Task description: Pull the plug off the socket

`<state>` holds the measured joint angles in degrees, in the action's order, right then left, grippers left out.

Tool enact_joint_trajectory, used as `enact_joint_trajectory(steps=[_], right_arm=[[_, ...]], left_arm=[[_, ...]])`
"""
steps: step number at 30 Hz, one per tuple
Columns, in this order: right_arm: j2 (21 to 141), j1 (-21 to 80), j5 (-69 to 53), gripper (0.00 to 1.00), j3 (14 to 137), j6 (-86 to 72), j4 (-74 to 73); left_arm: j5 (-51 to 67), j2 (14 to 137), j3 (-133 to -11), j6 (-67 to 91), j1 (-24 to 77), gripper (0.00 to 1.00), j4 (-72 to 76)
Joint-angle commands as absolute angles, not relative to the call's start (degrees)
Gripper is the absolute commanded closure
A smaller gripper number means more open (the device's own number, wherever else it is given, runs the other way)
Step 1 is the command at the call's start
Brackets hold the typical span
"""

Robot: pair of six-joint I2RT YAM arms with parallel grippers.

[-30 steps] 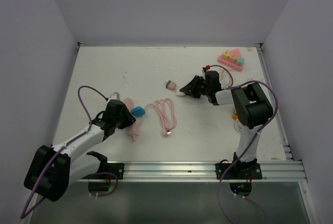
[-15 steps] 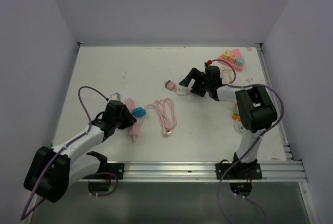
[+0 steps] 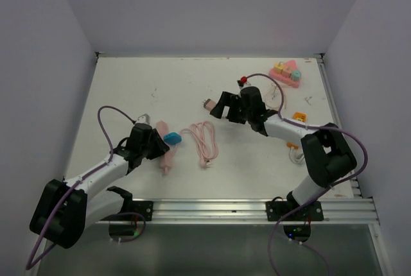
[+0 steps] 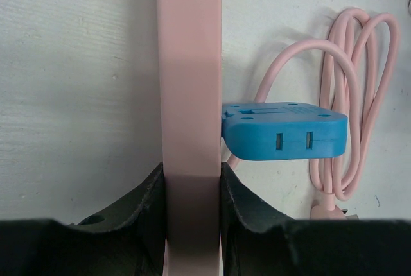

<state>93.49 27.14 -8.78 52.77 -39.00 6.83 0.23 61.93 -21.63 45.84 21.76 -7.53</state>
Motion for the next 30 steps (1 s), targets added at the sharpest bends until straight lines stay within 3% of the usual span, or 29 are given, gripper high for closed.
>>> enact_joint_trajectory(steps=[1, 6, 16, 30], right_arm=[[92.6, 33.9, -14.2, 0.05, 50.4, -40.3, 16.1], [95.9, 42.6, -17.7, 0.06, 54.3, -31.3, 17.2], [100.5, 46.2, -20.8, 0.06, 59.8, -23.8, 13.6], [104.0, 46.6, -15.6, 0.01, 57.6, -53.0, 18.5]], left_arm=[[2.3, 62.8, -20.6, 44.5, 21.5, 1.0, -8.4], [2.8, 62.1, -20.8, 43.6, 21.5, 1.0, -9.3], [5.2, 63.0, -23.0, 38.9, 21.5, 1.0, -10.5], [8.9, 62.1, -20.1, 41.0, 21.5, 1.0, -5.3]])
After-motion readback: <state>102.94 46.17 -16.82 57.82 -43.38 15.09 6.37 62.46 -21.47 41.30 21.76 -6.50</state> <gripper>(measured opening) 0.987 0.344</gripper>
